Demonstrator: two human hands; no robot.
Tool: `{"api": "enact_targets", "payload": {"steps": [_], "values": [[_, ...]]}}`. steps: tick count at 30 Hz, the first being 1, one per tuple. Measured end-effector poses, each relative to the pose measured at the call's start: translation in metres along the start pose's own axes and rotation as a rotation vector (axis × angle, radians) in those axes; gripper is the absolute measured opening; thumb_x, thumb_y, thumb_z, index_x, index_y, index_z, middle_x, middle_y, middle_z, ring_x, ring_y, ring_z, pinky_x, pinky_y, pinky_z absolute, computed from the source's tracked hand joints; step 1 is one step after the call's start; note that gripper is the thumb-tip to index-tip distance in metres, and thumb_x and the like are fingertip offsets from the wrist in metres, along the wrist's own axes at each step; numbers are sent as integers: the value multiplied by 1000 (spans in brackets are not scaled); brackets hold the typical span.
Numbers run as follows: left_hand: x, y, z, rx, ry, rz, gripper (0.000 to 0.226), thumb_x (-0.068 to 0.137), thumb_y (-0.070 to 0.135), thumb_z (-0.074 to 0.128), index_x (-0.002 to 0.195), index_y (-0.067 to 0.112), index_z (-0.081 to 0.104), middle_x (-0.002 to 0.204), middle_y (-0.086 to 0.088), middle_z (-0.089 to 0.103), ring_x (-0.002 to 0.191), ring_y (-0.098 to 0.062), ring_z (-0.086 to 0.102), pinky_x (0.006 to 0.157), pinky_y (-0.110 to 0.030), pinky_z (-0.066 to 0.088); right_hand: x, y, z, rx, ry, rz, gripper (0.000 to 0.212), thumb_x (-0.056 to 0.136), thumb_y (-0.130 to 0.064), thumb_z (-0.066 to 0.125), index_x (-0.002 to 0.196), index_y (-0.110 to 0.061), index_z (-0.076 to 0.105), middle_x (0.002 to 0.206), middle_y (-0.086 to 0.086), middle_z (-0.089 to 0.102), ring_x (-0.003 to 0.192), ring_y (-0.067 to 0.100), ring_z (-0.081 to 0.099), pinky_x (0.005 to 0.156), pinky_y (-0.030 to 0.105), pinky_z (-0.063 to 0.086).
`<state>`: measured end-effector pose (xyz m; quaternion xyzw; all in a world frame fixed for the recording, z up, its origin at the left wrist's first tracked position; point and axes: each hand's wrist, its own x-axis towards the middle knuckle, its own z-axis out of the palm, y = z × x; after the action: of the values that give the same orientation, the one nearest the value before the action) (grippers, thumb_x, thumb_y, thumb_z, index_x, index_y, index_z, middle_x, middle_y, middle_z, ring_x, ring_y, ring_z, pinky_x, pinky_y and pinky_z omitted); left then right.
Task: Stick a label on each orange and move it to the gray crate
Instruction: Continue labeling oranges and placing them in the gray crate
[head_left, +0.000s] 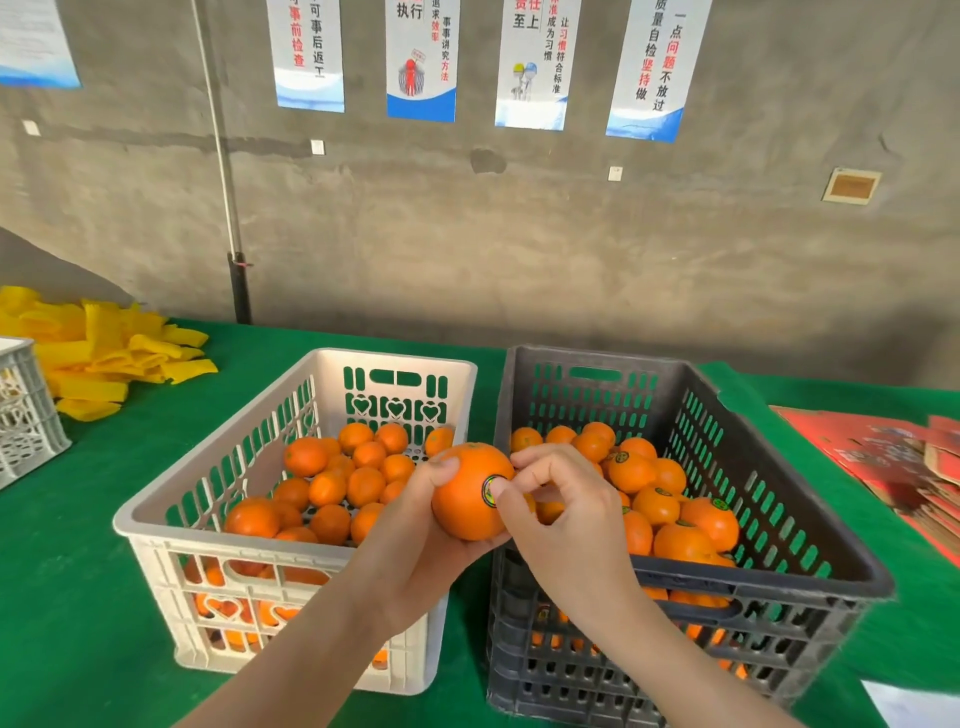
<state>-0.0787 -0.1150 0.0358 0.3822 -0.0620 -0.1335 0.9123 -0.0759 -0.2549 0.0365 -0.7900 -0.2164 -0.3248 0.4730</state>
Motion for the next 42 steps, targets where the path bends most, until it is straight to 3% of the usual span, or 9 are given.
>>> {"api": "enact_targets", "payload": {"steps": [4,8,12,16,21,25,34,39,42], "values": [[-3,-5,2,12,22,2,51,83,30,65,127,11,50,110,-19,69,98,-32,68,74,-41,57,-3,4,-4,-8,-22,97,27,76,-44,65,86,-21,55,91,-9,60,88,6,58,67,32,52],[-7,-10,1,25,24,-15,42,83,32,56,120,13,58,110,-19,69,100,-35,67,74,-41,58,-14,6,-9,66,-247,146,53,75,-61,59,121,-50,35,122,-30,45,111,-5,49,84,14,48],[-2,-18,4,88,49,-24,43,79,39,58,114,16,64,111,-18,69,98,-32,69,70,-40,59,-27,12,-6,23,-330,3,78,75,-36,70,134,-50,20,135,-29,30,127,-8,33,102,17,39],[18,-27,16,243,80,38,53,88,58,41,118,19,60,113,-15,69,105,-27,67,73,-33,59,-12,22,-22,45,-200,-21,75,69,-20,76,121,-50,31,124,-32,33,118,-10,38,93,13,43],[78,-44,21,1155,269,414,22,103,28,34,115,26,52,108,-6,64,92,-14,60,71,-20,46,47,54,-45,-10,-115,186,75,65,-24,83,124,-36,38,122,-14,45,110,0,46,87,11,41],[115,-58,17,2025,92,100,41,91,0,42,126,19,50,119,-6,58,107,-24,53,92,-33,39,108,117,-44,-281,-388,502,76,66,-23,83,128,-20,39,122,4,47,113,25,49,89,37,46],[113,-60,9,1948,69,225,19,91,13,55,85,30,46,75,14,47,92,-19,55,77,-25,31,105,200,21,-663,-1113,456,72,62,-29,84,123,-7,51,102,6,55,94,25,55,70,32,47],[113,-58,13,1834,125,173,19,87,7,50,85,25,54,80,7,53,84,-19,52,69,-28,39,99,201,18,-730,-1097,390,76,75,-32,78,136,-12,37,127,8,52,119,32,52,85,37,47],[108,-55,17,1797,138,190,18,85,6,49,85,23,56,97,-3,65,91,-24,58,75,-33,47,107,153,-1,-522,-662,229,56,85,-24,68,134,-8,45,128,11,55,116,26,54,94,37,47]]}}
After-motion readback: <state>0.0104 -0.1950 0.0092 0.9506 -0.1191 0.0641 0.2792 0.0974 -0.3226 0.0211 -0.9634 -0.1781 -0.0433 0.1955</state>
